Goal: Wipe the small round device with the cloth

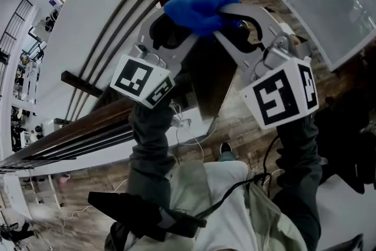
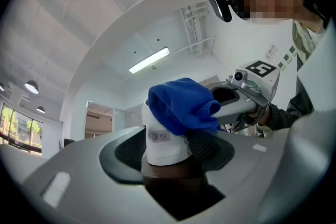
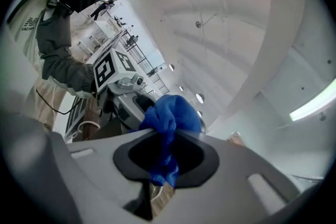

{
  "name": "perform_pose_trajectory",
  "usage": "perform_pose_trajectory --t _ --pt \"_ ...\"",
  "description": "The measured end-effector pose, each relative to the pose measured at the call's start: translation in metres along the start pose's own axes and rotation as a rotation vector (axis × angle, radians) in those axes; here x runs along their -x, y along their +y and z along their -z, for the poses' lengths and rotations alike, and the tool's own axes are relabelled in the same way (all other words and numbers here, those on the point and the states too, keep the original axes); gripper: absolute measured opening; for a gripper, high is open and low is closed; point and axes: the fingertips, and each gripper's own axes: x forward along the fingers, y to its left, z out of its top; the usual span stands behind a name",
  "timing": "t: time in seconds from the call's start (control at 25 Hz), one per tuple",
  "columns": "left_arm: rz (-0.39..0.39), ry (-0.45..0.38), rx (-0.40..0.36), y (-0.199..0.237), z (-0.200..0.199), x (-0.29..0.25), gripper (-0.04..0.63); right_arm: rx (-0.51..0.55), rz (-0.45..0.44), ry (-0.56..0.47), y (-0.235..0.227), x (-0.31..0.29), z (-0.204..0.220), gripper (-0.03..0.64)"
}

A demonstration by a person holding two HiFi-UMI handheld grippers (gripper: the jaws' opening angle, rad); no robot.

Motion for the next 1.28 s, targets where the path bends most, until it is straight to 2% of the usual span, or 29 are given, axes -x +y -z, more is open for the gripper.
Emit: perform_pose_trajectory --t 0.12,0.24,0.28,0.36,0.44,0.6,0.76,1.04,1.28 --pt "0.003 0.004 -0.002 -0.003 -0.001 0.000 0.253 -0.022 0.101 -0.151 -0.029 0.021 -0.009 0.066" --pt "-0.006 -0.006 -0.005 -0.002 -0.005 0.001 0.253 -0.257 0.228 -0.143 -0.083 0.042 0.023 0.066" --pt "-0.011 -0.010 -0.005 -0.001 -0.006 0.001 0.253 -0.298 0.251 -0.141 -0.100 0.041 0.032 0.066" --pt "-0.022 -0.018 -0.003 0.000 -0.006 0.001 0.253 -0.314 0.255 -0.174 -0.121 0.031 0.039 0.066" --pt "-0.028 -0.020 -0.003 0.000 -0.004 0.001 0.252 -0.310 0.220 -0.196 -0.119 0.018 0.043 0.066" --pt "-0.031 -0.021 -0.006 -0.001 -0.006 0.002 0.253 -0.280 0.120 -0.192 -0.081 -0.002 0.046 0.066" --pt "-0.031 -0.028 -0.008 -0.001 -0.010 0.002 0.252 -0.311 0.079 -0.234 -0.059 -0.001 0.045 0.066" --pt "-0.026 -0.031 -0.010 0.000 -0.006 0.001 0.252 -0.141 0.001 -0.201 -0.021 0.008 0.045 0.064" --pt "-0.027 -0.034 -0.010 0.001 -0.004 0.001 0.252 -0.021 0.027 -0.211 -0.018 0.013 0.028 0.064"
